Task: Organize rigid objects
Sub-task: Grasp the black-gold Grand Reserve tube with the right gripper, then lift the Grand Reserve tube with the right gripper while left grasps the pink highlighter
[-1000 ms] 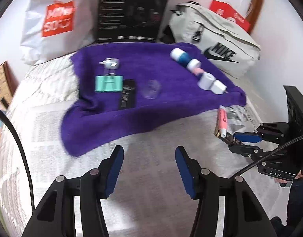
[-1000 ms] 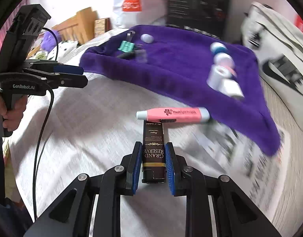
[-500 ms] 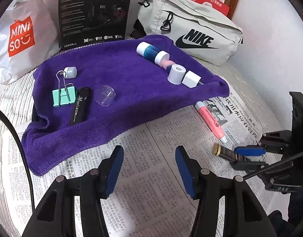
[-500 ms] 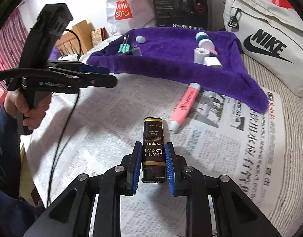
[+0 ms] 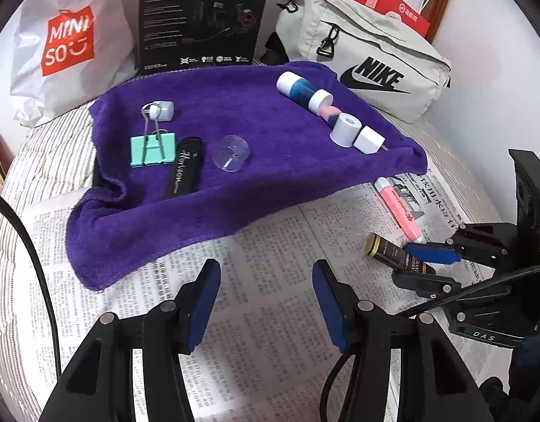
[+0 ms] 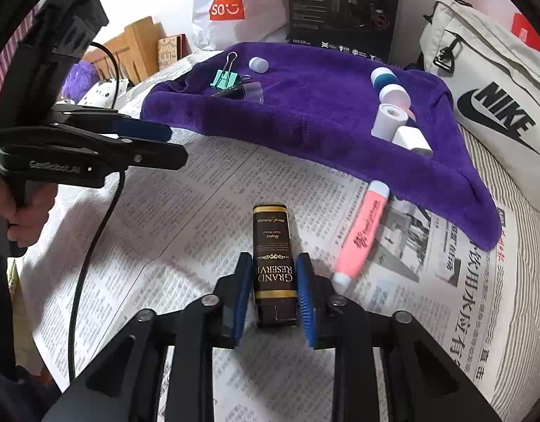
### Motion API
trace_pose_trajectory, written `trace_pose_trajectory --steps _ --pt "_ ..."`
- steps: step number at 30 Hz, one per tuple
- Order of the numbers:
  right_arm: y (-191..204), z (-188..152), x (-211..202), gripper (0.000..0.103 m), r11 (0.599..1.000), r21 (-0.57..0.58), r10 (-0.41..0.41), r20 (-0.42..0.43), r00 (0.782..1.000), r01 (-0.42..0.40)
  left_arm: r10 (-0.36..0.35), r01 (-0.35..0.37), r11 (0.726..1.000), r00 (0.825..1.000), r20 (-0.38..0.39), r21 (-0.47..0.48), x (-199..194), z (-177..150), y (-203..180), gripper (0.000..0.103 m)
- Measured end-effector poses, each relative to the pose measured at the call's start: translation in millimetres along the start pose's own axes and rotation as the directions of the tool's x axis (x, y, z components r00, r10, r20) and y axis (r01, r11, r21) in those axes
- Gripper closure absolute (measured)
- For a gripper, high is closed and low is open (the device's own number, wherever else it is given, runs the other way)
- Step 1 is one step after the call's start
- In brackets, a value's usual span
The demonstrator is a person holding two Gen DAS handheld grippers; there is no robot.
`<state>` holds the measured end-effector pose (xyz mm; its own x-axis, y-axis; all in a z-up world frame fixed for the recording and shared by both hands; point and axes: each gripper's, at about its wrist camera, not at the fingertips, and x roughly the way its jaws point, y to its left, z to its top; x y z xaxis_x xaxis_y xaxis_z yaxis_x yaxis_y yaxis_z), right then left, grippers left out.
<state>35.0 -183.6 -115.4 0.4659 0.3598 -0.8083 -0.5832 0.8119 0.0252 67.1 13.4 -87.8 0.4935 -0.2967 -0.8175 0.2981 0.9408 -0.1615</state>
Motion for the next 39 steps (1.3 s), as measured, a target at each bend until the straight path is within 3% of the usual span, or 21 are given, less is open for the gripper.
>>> trace_pose_trajectory --steps 6,10,14,23,28,33,39 --pt "3.1 5.7 4.9 0.079 1.000 -0.029 -0.005 0.016 1.000 0.005 0.006 -0.005 1.000 1.000 0.015 -0.027 -5.6 -3.2 10.8 0.051" --pt "-5.1 3.6 -4.7 0.079 0.999 0.022 0.049 0.028 0.998 -0.049 0.011 -0.010 0.999 1.000 0.017 -0.038 -7.9 -5.9 16.5 0.051" --pt "-11.1 0.1 -20.3 0.079 0.998 0.043 0.038 0.052 0.998 -0.041 0.005 -0.004 0.999 1.000 0.017 -0.046 -7.1 -6.5 18.2 0.051" --pt "-58.5 -13.0 -40.4 0.079 0.988 0.135 -0.082 0.056 0.995 0.074 -0.017 0.017 1.000 1.000 0.006 -0.014 -0.9 -5.3 4.8 0.051" --pt "-81.0 -9.0 -23.5 0.079 0.977 0.151 -0.156 0.026 0.987 0.150 -0.022 0.022 1.000 1.000 -0.010 0.010 4.8 -3.8 -5.8 0.051" --pt "-77.0 -0.4 -3.4 0.079 0.983 0.139 -0.129 0.032 0.991 0.123 -0.015 0.015 1.000 0.999 -0.029 0.022 9.5 -4.0 -8.8 0.051" --pt "-47.6 14.6 10.5 0.079 0.996 0.087 -0.042 0.047 0.998 0.038 -0.006 0.006 1.000 1.000 -0.025 0.003 6.6 -5.5 2.5 0.051"
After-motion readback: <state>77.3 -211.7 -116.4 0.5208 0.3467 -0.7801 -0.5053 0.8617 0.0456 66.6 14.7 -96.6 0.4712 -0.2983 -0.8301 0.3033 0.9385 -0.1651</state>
